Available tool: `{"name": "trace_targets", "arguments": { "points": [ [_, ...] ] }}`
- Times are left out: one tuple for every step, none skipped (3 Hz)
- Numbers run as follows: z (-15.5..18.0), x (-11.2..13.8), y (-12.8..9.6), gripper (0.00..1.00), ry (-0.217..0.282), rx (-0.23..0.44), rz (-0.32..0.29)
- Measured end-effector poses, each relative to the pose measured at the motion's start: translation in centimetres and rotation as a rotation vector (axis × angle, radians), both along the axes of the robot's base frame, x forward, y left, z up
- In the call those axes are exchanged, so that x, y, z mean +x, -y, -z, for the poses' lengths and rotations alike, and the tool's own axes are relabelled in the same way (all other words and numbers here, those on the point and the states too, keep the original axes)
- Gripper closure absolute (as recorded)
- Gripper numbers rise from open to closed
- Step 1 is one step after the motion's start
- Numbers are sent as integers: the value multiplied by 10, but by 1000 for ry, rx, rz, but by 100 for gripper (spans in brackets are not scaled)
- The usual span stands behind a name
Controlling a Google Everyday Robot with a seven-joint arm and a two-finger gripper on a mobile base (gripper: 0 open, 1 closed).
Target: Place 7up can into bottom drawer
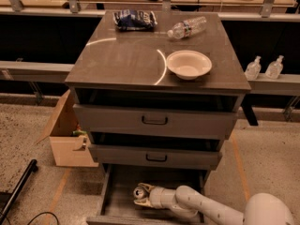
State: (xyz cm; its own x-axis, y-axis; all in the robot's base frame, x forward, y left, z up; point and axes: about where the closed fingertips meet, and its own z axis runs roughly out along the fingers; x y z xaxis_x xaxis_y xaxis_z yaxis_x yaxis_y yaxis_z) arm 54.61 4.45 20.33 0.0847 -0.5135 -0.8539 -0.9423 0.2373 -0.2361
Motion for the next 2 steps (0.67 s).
{"name": "trace_targets", "arguments": {
  "points": [
    [2, 0, 0, 6, -15, -31, 9],
    [-2, -3, 4, 0, -38, -51, 32]
  ]
}}
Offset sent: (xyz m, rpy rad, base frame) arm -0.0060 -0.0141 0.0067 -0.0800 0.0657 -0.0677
